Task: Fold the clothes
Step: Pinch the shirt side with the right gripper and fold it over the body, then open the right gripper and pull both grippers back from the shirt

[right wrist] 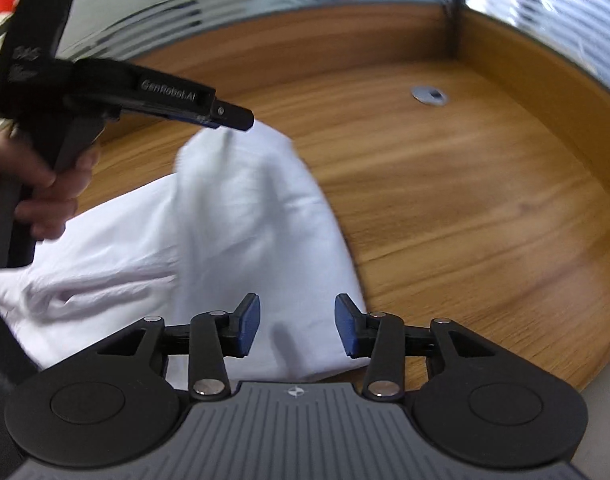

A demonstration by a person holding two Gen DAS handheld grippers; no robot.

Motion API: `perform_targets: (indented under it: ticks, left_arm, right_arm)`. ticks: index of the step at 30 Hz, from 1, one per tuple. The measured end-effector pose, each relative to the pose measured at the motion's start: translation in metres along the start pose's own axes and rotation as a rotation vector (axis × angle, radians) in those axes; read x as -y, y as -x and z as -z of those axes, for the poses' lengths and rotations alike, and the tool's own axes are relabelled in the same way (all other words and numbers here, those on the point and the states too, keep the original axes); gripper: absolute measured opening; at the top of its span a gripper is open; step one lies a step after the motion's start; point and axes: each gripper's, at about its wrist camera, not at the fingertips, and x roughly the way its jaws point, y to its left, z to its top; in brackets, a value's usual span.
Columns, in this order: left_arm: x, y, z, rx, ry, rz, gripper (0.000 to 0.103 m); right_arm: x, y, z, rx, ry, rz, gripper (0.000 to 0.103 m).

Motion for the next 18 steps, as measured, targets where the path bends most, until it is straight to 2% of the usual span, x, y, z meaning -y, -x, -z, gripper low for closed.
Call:
perform_targets:
  ticks: [2,3,9,13,16,18]
  left_arm:
    - [0.003,-0.012,0.000,-0.022,-0.022,-0.004,0.039]
    - [0.002,-0.018,0.000,-0.032,-0.026,-0.011,0.039]
    - [-0.014,-0.045,0.009,-0.120,0.037,-0.049,0.037]
    - [-0.026,-0.067,0.020,-0.171,0.098,-0.054,0.030]
    - [-0.029,-0.060,0.016,-0.132,0.172,-0.058,0.028]
    - [-0.031,-0.045,0.011,-0.042,0.199,-0.026,0.030]
  right_arm:
    - [0.001,-0.010,-0.002,-0.008,-0.003,-0.004,0.059]
    - [0.000,-0.016,-0.002,-0.015,0.004,-0.005,0.061]
    - [-0.008,-0.046,0.004,-0.083,0.082,0.008,0.061]
    - [-0.006,-0.052,0.015,-0.115,0.108,-0.004,0.063]
    - [-0.008,-0.051,0.013,-0.133,0.151,-0.002,0.063]
    - [-0.008,-0.046,0.009,-0.132,0.154,-0.007,0.063]
